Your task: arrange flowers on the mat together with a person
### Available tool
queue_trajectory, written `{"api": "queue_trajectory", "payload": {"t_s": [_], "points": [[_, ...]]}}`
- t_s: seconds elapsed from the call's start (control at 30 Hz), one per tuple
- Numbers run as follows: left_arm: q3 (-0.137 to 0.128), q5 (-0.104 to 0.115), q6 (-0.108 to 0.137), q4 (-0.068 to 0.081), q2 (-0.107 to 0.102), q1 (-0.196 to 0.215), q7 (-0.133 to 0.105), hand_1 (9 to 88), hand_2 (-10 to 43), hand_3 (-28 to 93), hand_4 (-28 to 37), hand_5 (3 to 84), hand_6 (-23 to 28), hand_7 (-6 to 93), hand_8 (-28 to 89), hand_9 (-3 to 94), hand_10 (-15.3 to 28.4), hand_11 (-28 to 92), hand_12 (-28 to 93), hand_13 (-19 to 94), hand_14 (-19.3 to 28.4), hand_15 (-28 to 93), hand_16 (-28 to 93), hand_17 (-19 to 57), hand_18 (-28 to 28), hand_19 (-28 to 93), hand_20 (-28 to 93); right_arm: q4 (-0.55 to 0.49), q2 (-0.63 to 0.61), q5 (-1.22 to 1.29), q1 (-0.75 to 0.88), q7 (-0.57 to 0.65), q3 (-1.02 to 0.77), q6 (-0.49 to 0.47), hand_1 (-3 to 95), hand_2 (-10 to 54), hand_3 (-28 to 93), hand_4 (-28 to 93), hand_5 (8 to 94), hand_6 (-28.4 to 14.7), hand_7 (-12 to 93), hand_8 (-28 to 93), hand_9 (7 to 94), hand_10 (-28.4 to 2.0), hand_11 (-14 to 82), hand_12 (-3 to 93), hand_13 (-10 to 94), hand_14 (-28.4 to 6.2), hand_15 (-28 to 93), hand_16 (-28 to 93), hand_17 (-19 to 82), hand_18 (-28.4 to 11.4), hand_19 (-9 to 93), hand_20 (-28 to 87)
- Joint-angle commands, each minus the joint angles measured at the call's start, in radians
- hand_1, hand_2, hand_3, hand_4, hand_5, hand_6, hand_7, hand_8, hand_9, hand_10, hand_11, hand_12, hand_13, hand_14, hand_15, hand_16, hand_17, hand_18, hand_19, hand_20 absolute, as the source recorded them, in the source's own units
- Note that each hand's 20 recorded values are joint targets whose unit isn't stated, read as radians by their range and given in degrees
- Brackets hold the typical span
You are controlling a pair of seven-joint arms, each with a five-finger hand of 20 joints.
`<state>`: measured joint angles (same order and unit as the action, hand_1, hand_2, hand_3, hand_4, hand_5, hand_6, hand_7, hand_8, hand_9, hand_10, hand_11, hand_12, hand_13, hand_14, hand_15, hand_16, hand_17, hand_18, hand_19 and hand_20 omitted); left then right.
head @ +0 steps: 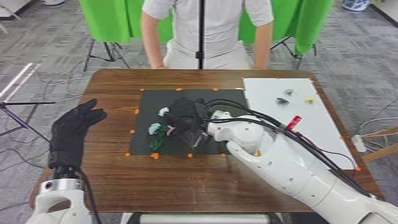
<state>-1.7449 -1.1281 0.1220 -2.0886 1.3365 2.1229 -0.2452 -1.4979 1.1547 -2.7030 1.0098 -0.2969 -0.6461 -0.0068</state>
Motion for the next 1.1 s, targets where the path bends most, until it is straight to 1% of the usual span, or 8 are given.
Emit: {"api": "queue_trajectory", "payload": {"t_s": [0.03,0.2,0.53,0.67,0.73,0.83,0.93,1.1], "points": [[-0.003,-0.003,-0.009,0.003,0.011,0.015,0.005,24.9,3.0,66,-24.4,50.2,5.6,16.1,-5,50.0,14.6,23,15,40,19.9,26,1,3.8,13.6,12,16,-0.027,-0.019,-0.029,-0.004,0.000,-0.010,-0.045,50.4,-9.5,69,-27,70.3,6.3,22,-3,83.8,-6.5,6.2,25.5,89,0.6,66,35,54,-15.7,93,58],[-0.002,-0.002,-0.008,0.003,0.011,0.012,0.005,24.8,3.0,66,-24.4,50.1,5.5,16.1,-5,49.9,14.6,23,15,40,19.9,26,1,3.8,13.6,12,16,-0.039,-0.027,-0.036,-0.008,0.008,-0.011,-0.062,45.9,-9.5,73,-27,64.5,7.6,22,-14,80.8,-7.7,10.9,21.3,89,0.9,64,36,53,-15.7,93,57],[-0.004,-0.003,-0.008,0.001,0.012,0.016,0.006,25.0,3.0,65,-24.4,50.2,5.2,16.4,-5,50.0,14.6,23,15,40,20.0,26,1,3.8,13.7,12,16,-0.073,-0.050,-0.040,-0.010,0.006,-0.024,-0.051,42.4,-9.5,76,-27,61.8,8.4,22,-14,79.5,-8.9,13.8,17.0,88,0.6,64,36,52,-16.0,93,56],[-0.003,-0.003,-0.007,0.000,0.011,0.015,0.007,24.9,2.9,65,-24.4,50.2,5.2,16.3,-5,50.0,14.6,23,15,40,19.9,26,1,3.8,13.7,12,16,-0.194,-0.091,0.012,0.016,0.067,-0.083,-0.097,42.0,-9.5,76,-27,61.7,8.4,22,-14,79.5,-8.9,14.0,16.7,88,0.8,64,36,52,-15.9,93,56],[-0.003,-0.005,-0.010,0.001,0.012,0.015,0.007,25.0,3.0,65,-24.5,50.2,5.2,16.3,-5,49.9,14.6,23,15,40,19.9,26,1,3.8,13.7,12,16,-0.293,-0.111,0.067,0.059,0.100,-0.166,-0.174,41.8,-9.5,76,-27,61.4,8.4,22,-14,79.5,-8.9,14.0,16.7,88,0.9,64,36,52,-15.9,93,56],[-0.003,-0.001,-0.019,0.003,0.011,0.012,-0.001,24.7,3.0,65,-24.7,50.2,5.2,16.3,-5,49.9,14.6,23,15,40,19.9,26,1,3.8,13.7,12,16,-0.420,-0.122,0.186,0.177,0.168,-0.336,-0.201,41.8,-9.5,76,-27,62.5,8.0,22,-14,79.7,-8.9,14.2,16.8,88,1.1,64,36,53,-15.6,93,56],[-0.007,-0.002,-0.022,0.002,0.013,0.011,0.008,23.8,3.2,65,-25.4,50.2,5.2,16.3,-5,50.0,14.6,23,16,40,19.9,26,1,3.7,13.8,12,16,-0.520,-0.110,0.363,0.337,0.266,-0.496,-0.140,41.3,-9.5,75,-27,62.3,7.0,20,-13,79.5,-8.9,14.6,17.6,89,1.3,64,36,54,-15.2,93,57],[-0.013,0.000,-0.044,0.013,0.007,0.002,0.000,23.3,3.2,66,-25.8,50.2,5.1,16.2,-5,50.0,14.6,23,15,40,19.9,26,1,3.7,13.8,12,16,-0.634,0.035,0.731,0.671,0.370,-0.693,0.086,36.8,-7.9,70,-20,66.2,4.1,19,-6,81.7,-9.8,19.7,20.6,88,0.0,63,35,53,-15.7,93,56]]}}
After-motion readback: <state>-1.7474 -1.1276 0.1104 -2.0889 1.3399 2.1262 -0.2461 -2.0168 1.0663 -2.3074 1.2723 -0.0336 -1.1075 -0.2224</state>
